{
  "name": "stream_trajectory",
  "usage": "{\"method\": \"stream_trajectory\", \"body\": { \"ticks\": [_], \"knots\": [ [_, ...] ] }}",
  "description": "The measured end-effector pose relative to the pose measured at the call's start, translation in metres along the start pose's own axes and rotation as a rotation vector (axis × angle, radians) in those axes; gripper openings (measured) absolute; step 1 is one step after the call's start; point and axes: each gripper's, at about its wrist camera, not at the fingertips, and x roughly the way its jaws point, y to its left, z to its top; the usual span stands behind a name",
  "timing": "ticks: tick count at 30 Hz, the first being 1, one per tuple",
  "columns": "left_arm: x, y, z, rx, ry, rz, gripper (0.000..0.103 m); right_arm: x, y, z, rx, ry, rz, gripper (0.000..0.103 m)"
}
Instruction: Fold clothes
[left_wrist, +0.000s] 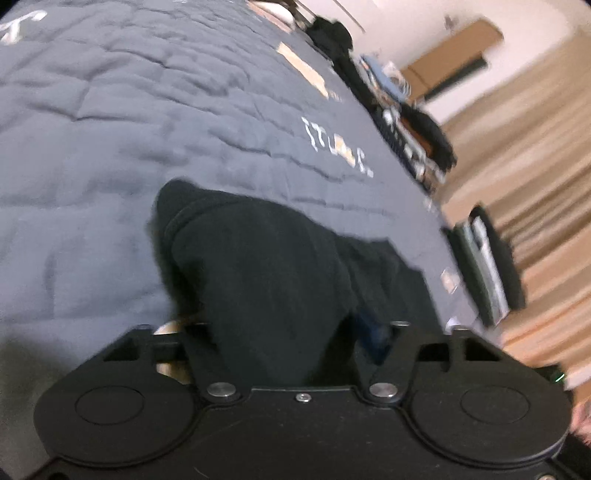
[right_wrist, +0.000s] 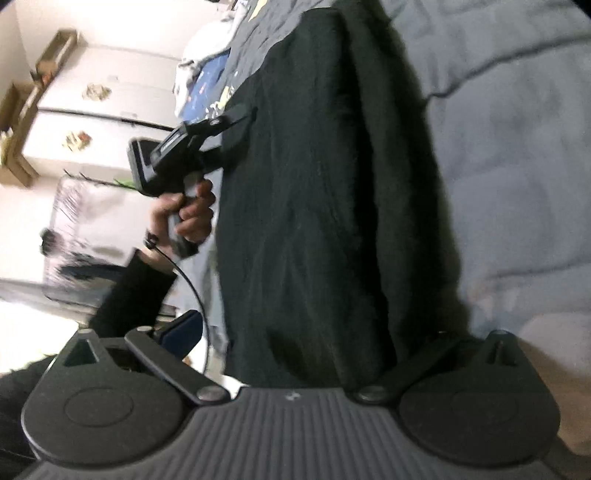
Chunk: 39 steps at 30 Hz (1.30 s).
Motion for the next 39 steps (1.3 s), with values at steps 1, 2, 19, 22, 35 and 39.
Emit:
{"method": "stream_trajectory", "body": {
  "ticks": [1,2,19,22,35,39],
  "knots": [
    [0.000,-0.003,-0.001,0.018,0.010,0.001,0.041,0.000,0.000,-0.001,-0.002,-0.008,-0.010,0.101],
    [0.000,-0.006,-0.003,0.034,0.020,0.001,0.033,0.000,0.000,-0.002,-0.003,-0.017,-0.019,0.095],
    [-0.007,-0.046,-0.009,0.126,-0.053,0.046,0.014,-0.005,0.029,-0.021,-0.047,-0.164,-0.088,0.025],
    [-0.019,-0.071,-0.008,0.187,-0.075,0.054,0.013,-0.013,0.043,-0.022,-0.079,-0.185,-0.065,0.023],
    [-0.027,-0.233,-0.015,0.417,-0.214,0.036,0.013,-0.104,0.078,-0.048,-0.172,-0.371,-0.067,0.023],
    [-0.016,-0.284,-0.022,0.472,-0.254,-0.003,0.013,-0.140,0.086,-0.060,-0.195,-0.445,-0.098,0.023]
  ]
}}
